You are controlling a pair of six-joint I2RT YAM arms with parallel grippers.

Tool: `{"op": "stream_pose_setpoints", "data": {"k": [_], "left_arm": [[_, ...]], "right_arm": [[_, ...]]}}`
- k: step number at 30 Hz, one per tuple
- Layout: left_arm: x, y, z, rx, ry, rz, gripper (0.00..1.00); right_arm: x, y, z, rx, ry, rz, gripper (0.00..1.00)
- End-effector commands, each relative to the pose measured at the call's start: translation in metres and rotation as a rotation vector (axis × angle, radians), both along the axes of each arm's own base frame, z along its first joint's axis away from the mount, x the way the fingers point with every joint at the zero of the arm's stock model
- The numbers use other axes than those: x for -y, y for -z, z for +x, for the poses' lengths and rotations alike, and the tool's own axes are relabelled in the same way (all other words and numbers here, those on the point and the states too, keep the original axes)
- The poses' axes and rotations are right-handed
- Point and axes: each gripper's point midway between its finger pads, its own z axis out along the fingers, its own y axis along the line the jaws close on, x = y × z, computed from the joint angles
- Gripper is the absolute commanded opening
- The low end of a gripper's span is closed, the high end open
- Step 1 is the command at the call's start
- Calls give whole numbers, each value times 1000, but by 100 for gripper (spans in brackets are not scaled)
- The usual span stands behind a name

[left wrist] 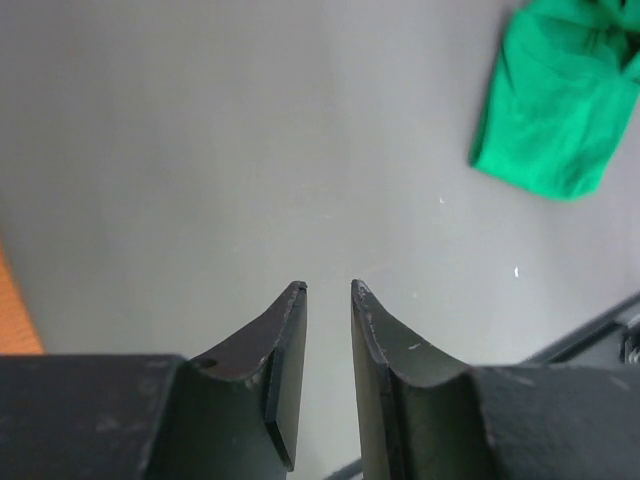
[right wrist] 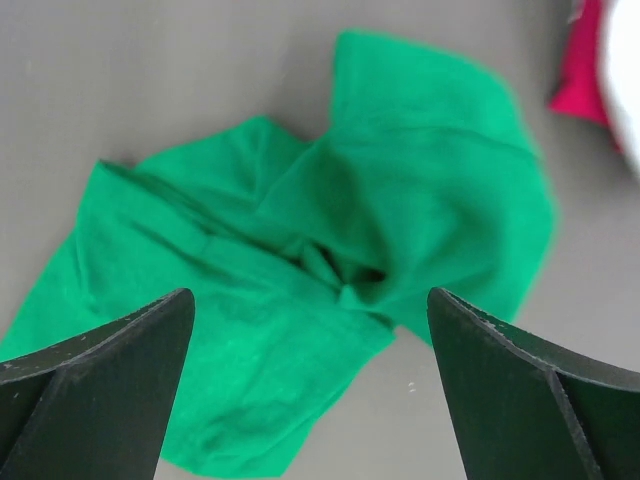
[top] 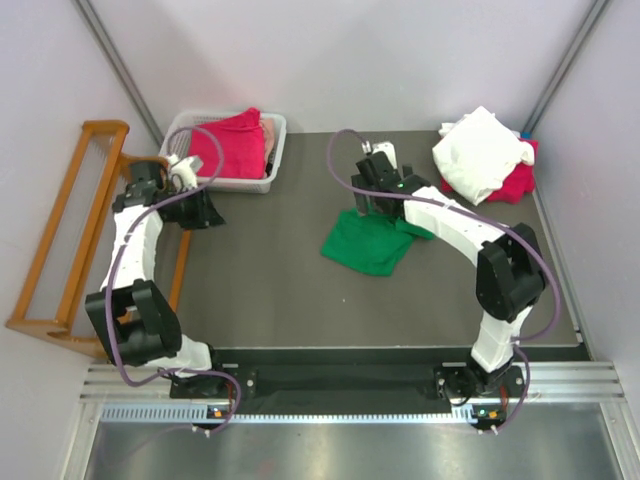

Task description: Fold and stack the t-shirts

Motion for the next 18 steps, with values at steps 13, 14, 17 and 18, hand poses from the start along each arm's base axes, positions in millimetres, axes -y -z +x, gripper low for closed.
{"op": "stream_pose_setpoints", "data": {"k": [13, 14, 17, 18], "left_arm": [[226, 34, -6, -59, 634, 301, 28], [239, 40, -9, -64, 665, 300, 28], [252, 72, 5, -145, 662, 295, 27], [260, 85, 15, -178, 671, 293, 27]], "right_arm": [[28, -42, 48, 118, 96, 32, 100], [31, -45, 49, 122, 101, 43, 100], [45, -53, 48, 129, 121, 79, 100], [48, -60, 46, 141, 137, 106, 100]]}}
